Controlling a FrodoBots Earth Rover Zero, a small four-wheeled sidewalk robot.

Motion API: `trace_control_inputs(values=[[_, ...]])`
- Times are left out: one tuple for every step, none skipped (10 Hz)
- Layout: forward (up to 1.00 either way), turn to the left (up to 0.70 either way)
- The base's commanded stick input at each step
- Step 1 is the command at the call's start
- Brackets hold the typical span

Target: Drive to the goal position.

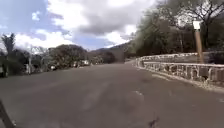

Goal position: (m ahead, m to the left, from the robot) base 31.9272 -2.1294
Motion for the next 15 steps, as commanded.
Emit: trace_control_inputs(values=[[1.0, 0.0], [1.0, 0.0], [1.0, 0.0], [1.0, 0.0], [1.0, 0.0], [1.0, 0.0], [1.0, 0.0], [1.0, 0.0], [1.0, 0.0], [1.0, 0.0], [1.0, 0.0], [1.0, 0.0], [1.0, 0.0], [1.0, 0.0], [1.0, 0.0]])
